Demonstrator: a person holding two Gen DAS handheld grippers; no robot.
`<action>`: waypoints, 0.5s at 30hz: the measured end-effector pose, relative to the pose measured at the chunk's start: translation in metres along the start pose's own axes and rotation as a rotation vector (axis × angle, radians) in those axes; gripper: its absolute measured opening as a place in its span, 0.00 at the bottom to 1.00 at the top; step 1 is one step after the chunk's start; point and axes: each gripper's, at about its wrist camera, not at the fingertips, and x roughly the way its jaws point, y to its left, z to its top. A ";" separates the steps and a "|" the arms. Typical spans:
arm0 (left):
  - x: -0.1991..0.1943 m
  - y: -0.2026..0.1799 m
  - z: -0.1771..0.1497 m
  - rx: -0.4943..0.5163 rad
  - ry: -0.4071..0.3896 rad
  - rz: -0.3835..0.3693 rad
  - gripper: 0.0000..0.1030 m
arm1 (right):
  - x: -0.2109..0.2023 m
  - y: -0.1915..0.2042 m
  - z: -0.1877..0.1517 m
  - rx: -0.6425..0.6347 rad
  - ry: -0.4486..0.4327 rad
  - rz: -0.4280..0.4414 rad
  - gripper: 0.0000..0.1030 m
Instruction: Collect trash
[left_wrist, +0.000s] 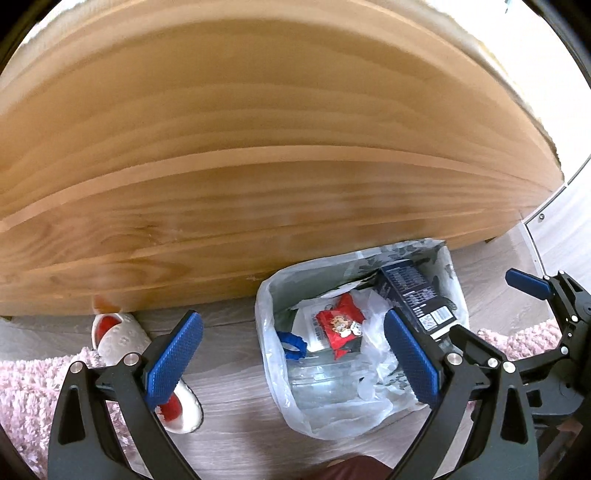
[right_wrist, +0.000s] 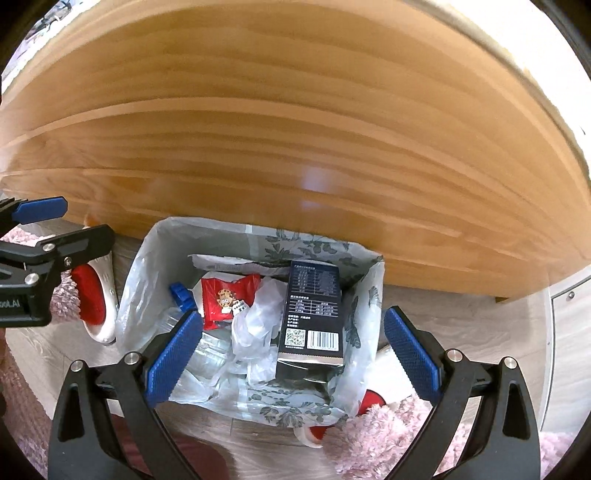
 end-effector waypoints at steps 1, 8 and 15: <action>-0.003 0.000 0.000 0.002 -0.006 -0.006 0.92 | -0.003 0.000 0.000 0.002 -0.009 -0.003 0.91; -0.028 -0.006 0.001 0.020 -0.084 -0.024 0.92 | -0.024 -0.006 0.000 0.038 -0.078 -0.014 0.91; -0.064 -0.011 0.005 0.032 -0.188 -0.078 0.92 | -0.055 -0.014 0.002 0.076 -0.186 -0.044 0.91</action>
